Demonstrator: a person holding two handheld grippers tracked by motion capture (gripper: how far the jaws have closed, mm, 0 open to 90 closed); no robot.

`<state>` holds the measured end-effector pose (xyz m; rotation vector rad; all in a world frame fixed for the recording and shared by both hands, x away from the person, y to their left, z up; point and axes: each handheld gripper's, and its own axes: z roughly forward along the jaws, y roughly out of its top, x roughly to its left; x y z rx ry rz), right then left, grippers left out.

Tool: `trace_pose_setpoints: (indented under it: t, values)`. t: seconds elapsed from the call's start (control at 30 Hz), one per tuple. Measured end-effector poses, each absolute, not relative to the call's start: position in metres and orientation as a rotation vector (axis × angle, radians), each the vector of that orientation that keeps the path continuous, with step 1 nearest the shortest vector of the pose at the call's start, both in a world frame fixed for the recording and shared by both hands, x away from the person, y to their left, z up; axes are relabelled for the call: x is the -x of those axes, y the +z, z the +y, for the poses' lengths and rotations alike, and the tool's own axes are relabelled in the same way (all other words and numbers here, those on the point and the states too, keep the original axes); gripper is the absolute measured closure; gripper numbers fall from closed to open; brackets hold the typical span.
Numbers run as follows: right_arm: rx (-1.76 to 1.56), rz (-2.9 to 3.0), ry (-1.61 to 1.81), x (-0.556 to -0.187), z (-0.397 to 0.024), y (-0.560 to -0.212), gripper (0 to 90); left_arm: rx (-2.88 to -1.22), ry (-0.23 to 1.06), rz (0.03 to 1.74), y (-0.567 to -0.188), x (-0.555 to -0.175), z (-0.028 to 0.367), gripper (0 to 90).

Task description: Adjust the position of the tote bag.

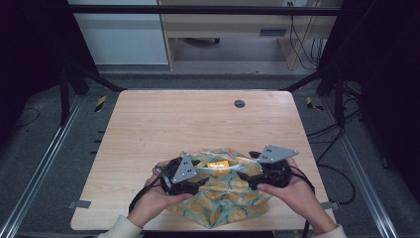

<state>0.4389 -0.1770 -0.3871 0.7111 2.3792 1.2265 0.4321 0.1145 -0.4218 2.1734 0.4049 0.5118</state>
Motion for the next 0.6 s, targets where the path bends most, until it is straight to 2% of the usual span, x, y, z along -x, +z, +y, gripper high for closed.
trace_pose_setpoints:
  t: [0.2,0.27,0.43,0.6]
  values:
    - [-0.708,2.438,1.207,-0.469,-0.149,-0.381,50.1,-2.179,0.521,0.390,-0.425,-0.426,0.116,56.6]
    - [-0.711,2.465,1.204,-0.479,-0.140,-0.382,54.3,-2.192,0.517,0.381,-0.427,-0.424,0.115,62.0]
    - [-0.676,2.511,1.196,-0.488,-0.124,-0.386,60.2,-2.205,0.520,0.364,-0.433,-0.420,0.112,76.3]
    - [-0.659,2.550,1.146,-0.491,-0.112,-0.392,66.3,-2.177,0.503,0.382,-0.435,-0.418,0.115,86.5]
